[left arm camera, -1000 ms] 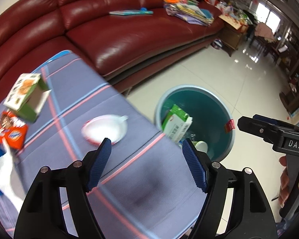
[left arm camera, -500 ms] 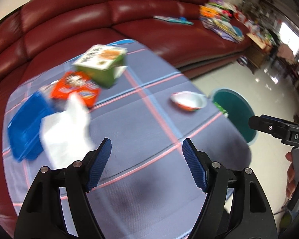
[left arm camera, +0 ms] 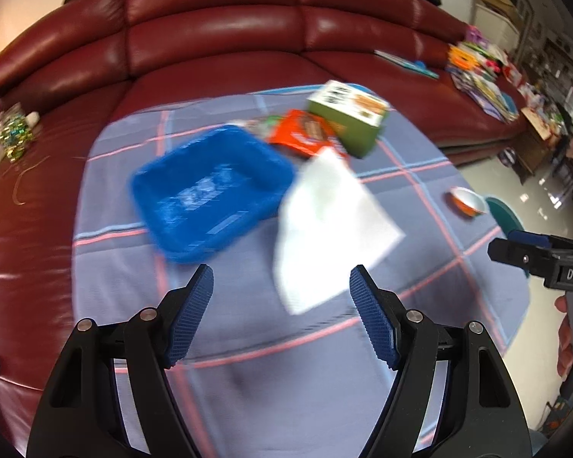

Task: Collect trash
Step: 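Move both tools back over the table toward the blue tray and paper towel, then grasp the blue plastic tray with the left tool while the right tool grasps the paper towel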

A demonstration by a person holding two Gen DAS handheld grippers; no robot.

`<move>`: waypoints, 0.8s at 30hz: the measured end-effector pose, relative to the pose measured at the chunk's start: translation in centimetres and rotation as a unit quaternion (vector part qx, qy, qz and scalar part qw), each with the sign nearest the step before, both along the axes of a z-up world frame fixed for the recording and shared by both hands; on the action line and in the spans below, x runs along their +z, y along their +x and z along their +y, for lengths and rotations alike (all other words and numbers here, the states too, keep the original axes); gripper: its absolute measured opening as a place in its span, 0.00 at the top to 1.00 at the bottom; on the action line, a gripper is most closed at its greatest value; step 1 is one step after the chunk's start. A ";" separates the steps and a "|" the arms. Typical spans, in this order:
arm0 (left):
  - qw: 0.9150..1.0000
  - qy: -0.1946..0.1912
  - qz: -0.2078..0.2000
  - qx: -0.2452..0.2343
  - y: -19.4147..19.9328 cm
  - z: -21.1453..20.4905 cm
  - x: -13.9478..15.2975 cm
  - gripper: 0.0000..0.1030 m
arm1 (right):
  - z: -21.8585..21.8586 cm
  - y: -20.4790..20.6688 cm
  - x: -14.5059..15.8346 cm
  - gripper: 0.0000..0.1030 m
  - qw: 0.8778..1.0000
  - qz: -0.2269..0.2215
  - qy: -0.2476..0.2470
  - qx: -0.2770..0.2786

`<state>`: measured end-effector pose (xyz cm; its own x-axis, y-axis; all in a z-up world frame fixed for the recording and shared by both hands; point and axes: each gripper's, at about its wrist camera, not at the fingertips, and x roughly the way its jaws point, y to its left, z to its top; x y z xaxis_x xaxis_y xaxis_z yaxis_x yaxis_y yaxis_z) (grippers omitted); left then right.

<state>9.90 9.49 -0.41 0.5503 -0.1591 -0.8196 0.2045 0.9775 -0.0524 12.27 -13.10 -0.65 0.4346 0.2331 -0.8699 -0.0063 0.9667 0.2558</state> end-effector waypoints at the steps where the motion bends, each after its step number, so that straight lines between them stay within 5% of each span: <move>1: 1.000 0.000 0.001 0.006 0.3 1.1 0.0 0.27 | 1.4 0.5 -0.1 0.15 1.000 0.000 -0.003 0.010; 11: 0.998 -0.016 0.019 0.054 3.2 7.8 -1.1 0.27 | 9.7 5.5 -2.4 0.15 0.997 0.013 -0.010 0.072; 24: 0.996 -0.031 0.041 0.068 7.5 10.0 -3.5 0.27 | 15.0 8.5 -5.0 0.15 0.994 0.027 -0.013 0.104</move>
